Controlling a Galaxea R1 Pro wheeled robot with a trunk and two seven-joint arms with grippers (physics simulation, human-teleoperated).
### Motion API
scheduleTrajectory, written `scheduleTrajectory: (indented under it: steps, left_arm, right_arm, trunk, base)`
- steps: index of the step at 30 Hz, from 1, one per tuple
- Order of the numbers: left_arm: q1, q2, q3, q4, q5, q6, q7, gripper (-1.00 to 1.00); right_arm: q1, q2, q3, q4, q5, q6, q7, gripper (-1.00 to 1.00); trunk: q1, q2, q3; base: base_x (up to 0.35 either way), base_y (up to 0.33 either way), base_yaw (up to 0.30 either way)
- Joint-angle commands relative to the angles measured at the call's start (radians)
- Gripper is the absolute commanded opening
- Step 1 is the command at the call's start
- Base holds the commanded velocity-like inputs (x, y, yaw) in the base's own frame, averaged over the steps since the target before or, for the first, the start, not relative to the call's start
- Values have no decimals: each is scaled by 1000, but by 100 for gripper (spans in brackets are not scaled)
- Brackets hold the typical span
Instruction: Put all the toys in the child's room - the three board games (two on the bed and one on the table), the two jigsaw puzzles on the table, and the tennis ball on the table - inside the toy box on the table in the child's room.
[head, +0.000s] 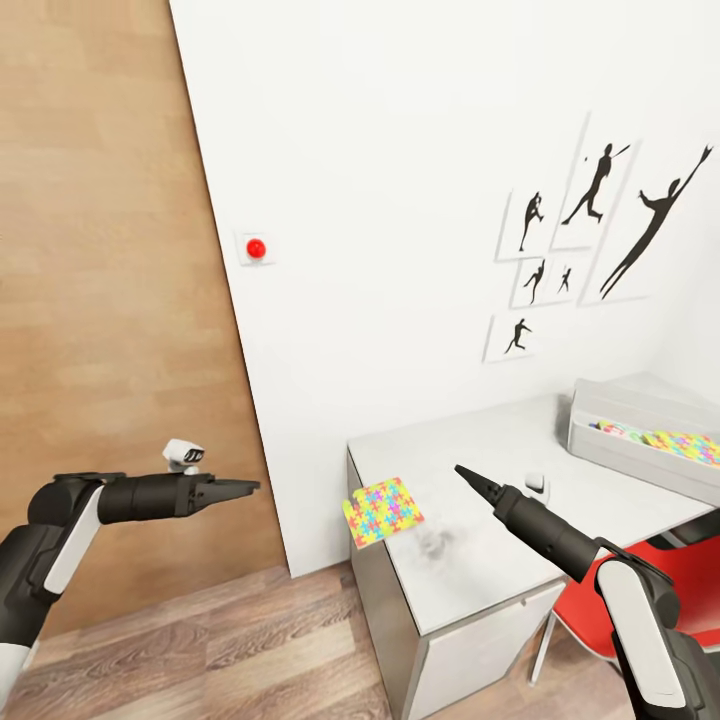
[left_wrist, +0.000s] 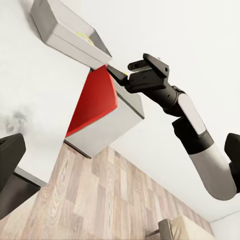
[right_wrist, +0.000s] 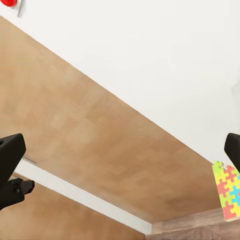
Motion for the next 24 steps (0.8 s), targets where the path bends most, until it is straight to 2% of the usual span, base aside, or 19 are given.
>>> scheduleTrajectory:
  steps: [1,24]
  left_arm:
    - [-1,0,1,0,2,10,-1,100]
    - [0,0,3,0,3,11,-3,100]
  right_arm:
    - [-1,0,-2,0,-1,7,2,100]
    - [-1,0,-4,1,-2,5,3,100]
  trunk:
    - [1,-2,-2]
    - [1,-2,0]
  base:
    - [0,0,0]
    - [0,0,0]
